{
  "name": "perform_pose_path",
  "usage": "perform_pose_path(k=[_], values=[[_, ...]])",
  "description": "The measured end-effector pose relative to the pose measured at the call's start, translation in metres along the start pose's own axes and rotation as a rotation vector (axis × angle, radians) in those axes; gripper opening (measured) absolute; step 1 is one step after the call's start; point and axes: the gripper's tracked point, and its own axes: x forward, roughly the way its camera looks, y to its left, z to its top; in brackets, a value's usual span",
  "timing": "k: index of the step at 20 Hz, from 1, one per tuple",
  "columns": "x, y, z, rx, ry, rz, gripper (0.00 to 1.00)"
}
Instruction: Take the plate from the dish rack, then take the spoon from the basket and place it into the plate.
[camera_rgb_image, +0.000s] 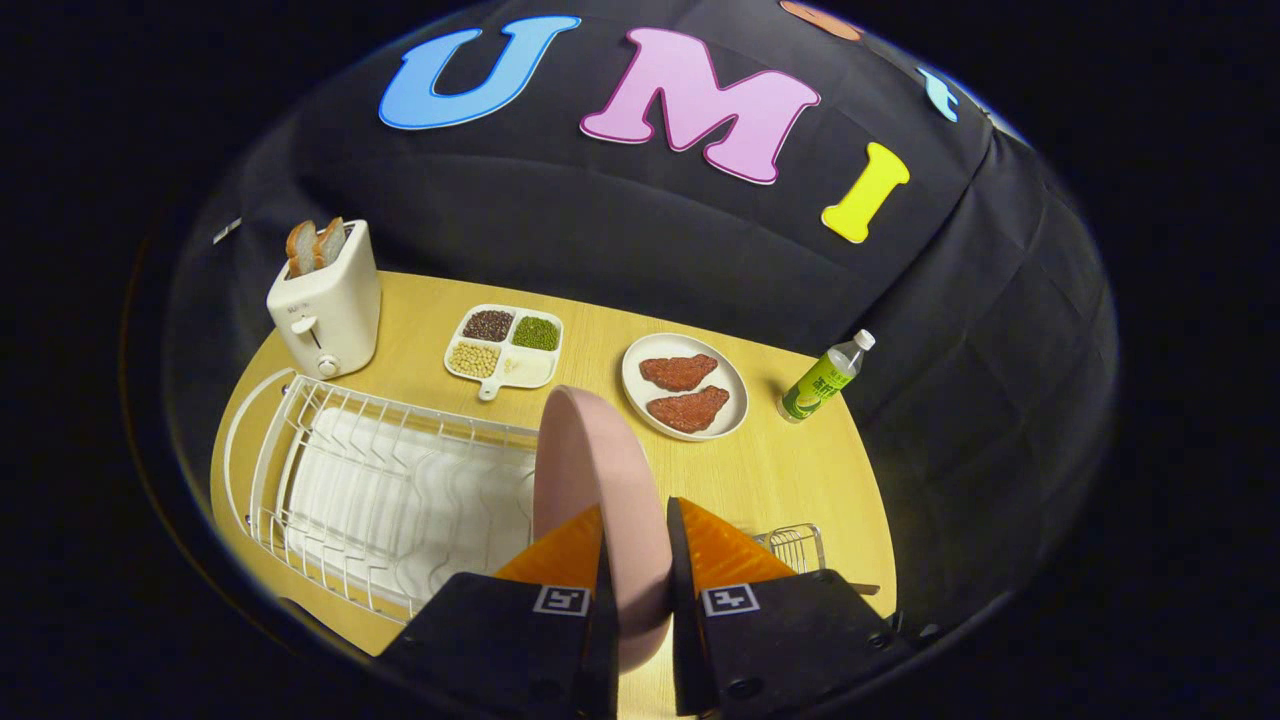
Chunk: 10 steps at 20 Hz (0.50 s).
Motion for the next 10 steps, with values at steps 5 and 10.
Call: perform_pose_path(k=[5,10], values=[[-0.032,-0.007,0.003,0.196,-0.022,0.108,0.26],[-0.071,-0.013,-0.02,0.352,0.016,0.232,0.26]])
